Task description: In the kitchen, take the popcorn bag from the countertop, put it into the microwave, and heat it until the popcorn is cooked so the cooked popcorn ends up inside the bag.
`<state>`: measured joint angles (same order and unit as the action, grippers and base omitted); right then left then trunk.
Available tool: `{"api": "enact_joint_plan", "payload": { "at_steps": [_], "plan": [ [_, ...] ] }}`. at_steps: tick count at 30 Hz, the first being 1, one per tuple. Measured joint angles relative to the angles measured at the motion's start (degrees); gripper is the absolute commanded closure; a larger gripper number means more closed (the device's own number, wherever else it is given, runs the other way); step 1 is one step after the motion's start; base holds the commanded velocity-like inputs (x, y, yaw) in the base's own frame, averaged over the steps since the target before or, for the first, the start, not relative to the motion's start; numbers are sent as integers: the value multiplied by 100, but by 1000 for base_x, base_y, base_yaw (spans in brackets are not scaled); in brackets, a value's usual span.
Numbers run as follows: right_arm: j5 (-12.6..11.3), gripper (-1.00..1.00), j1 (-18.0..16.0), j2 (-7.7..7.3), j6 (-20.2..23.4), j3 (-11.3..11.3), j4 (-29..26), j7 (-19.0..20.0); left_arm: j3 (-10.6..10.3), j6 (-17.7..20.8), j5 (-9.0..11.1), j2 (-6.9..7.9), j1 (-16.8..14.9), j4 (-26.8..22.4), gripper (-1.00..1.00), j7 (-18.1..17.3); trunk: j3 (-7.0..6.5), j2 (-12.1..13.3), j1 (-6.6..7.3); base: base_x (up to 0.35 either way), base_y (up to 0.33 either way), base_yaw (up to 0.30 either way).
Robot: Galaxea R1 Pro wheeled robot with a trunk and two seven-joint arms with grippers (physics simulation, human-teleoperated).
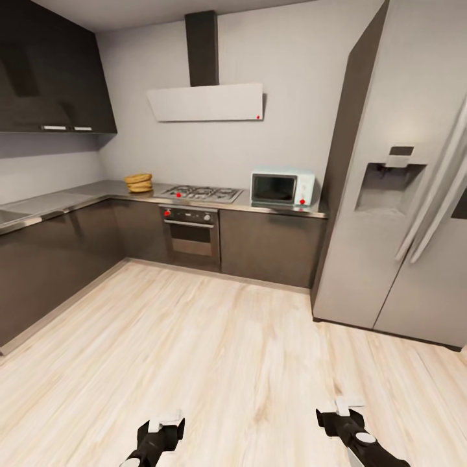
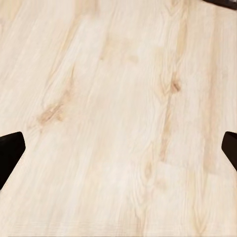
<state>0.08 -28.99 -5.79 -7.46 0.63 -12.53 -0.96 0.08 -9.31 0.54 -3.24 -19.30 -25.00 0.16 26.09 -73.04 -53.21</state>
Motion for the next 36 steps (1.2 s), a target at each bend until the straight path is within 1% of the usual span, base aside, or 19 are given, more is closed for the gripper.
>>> {"api": "enact_joint_plan", "payload": {
  "at_steps": [5,8,11,13,15,16,17,18,19,20,22,23,24,25,27,28,29,33,36],
  "plan": [
    [0,-100,2,0,0,0,-8,0,0,0,1,0,0,0,-100,0,-90,201,110,350,0,0],
    [3,-100,5,8,-7,12,-15,4,-11,0,-4,0,0,0,-100,0,-90,202,111,350,0,0],
    [2,-100,-22,116,-10,10,-99,7,-45,0,-16,-35,16,6,-100,16,-91,202,111,350,0,0],
    [9,-100,-34,181,-9,23,-376,24,-39,0,-10,-25,41,20,-100,10,-91,202,111,350,0,0],
    [62,-100,-3,393,85,125,-1256,30,-26,-1,-5,-9,62,41,-100,6,-127,281,154,350,-34,0],
    [109,-100,7,473,269,251,-1869,35,-14,-1,2,6,66,49,-100,3,-144,321,176,350,-75,0],
    [131,-100,15,507,499,342,-2338,37,-9,-1,6,21,67,54,-100,2,-163,361,198,350,-107,0],
    [142,-100,43,551,1180,505,-3078,36,2,0,16,44,69,62,-100,1,-179,402,219,350,-110,0],
    [148,-100,43,560,1333,533,-3478,35,3,-1,17,48,70,65,-100,1,-199,441,242,350,-118,0],
    [133,-100,53,588,1712,581,-4043,33,6,-1,18,56,74,69,-100,0,-217,481,264,350,-119,0],
    [119,-100,59,605,1878,595,-4525,33,7,-1,19,59,77,70,-100,0,-252,561,308,350,-122,0],
    [111,-100,65,617,2068,605,-5040,32,4,-1,20,60,80,85,-100,0,-271,601,330,350,-123,0],
    [109,-100,67,618,2148,605,-5247,32,3,-1,20,61,87,96,-100,0,-288,642,352,350,-123,0],
    [107,-100,68,620,2420,606,-5781,32,5,-1,21,61,145,158,-100,0,-306,682,374,350,-123,0],
    [105,-100,70,618,2628,604,-6219,32,7,-1,20,61,215,214,-100,0,-342,762,418,350,-123,0],
    [105,-100,70,616,2876,595,-6650,32,13,-1,19,65,299,268,-100,0,-360,802,440,350,-123,0],
    [111,-100,71,614,3021,589,-6884,28,15,0,18,72,339,292,-100,1,-378,842,462,350,-123,0],
    [136,-100,168,596,3151,577,-7167,24,16,0,20,91,374,314,-100,0,-450,1003,549,350,-102,0],
    [141,-100,423,569,3153,577,-7573,25,16,0,21,96,378,360,-100,0,-503,1124,615,350,-24,0]
  ]
}}
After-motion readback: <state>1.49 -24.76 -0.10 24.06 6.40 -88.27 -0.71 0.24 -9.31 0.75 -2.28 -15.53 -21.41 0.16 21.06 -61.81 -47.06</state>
